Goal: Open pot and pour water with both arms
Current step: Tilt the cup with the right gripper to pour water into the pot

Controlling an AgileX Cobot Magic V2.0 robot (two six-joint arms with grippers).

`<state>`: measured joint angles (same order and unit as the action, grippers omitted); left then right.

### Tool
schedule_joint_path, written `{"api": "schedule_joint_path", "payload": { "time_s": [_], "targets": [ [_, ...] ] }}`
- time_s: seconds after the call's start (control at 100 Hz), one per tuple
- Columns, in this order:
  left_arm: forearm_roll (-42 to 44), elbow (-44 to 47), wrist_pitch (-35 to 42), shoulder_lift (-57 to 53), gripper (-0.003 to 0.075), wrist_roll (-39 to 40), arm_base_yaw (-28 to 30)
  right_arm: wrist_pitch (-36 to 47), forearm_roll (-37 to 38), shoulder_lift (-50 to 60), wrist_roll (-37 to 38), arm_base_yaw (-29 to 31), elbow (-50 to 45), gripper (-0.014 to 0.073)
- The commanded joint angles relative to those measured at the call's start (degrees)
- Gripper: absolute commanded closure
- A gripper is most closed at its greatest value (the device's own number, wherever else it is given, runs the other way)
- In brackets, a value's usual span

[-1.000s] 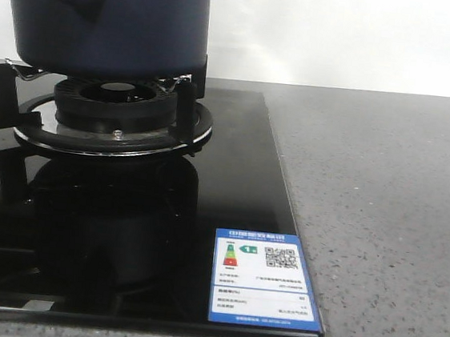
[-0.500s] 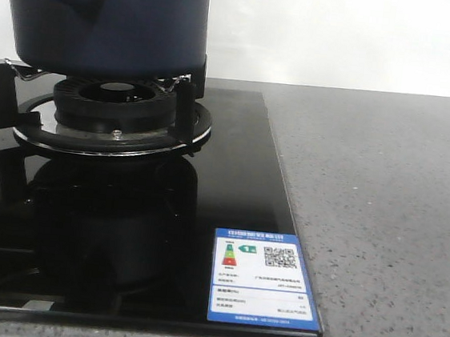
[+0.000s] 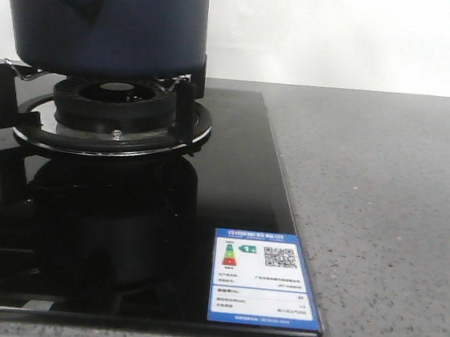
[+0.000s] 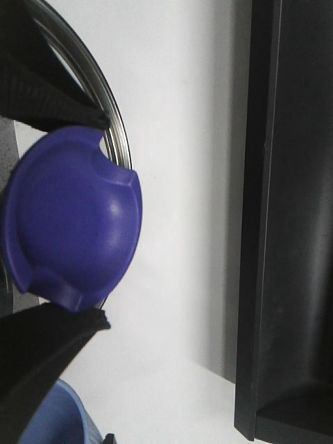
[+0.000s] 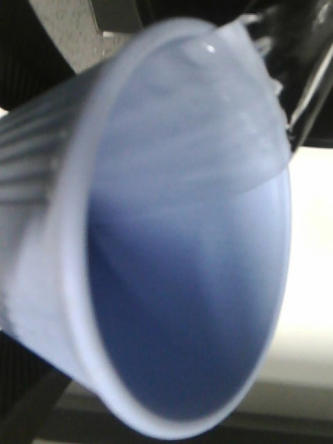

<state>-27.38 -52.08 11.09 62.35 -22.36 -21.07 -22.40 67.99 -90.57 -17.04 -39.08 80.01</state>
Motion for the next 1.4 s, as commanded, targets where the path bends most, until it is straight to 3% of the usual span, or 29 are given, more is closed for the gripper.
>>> {"api": "schedule_joint_path", "payload": {
  "time_s": [0.0, 0.73, 1.39],
  "targets": [
    [0.2, -2.1, 6.1, -1.2, 0.0348, 0.0, 0.1, 2.1, 5.0, 2.6, -0.4, -0.3, 2.5, 0.0242],
    [0.2, -2.1, 5.4, -1.2, 0.0348, 0.0, 0.1, 1.9, 21.9, 2.6, -0.4, -0.5, 2.5, 0.0243],
    [0.2, -2.1, 5.4, -1.2, 0.0348, 0.0, 0.1, 2.2, 22.1, 2.6, -0.4, -0.5, 2.5, 0.0243]
  ]
}}
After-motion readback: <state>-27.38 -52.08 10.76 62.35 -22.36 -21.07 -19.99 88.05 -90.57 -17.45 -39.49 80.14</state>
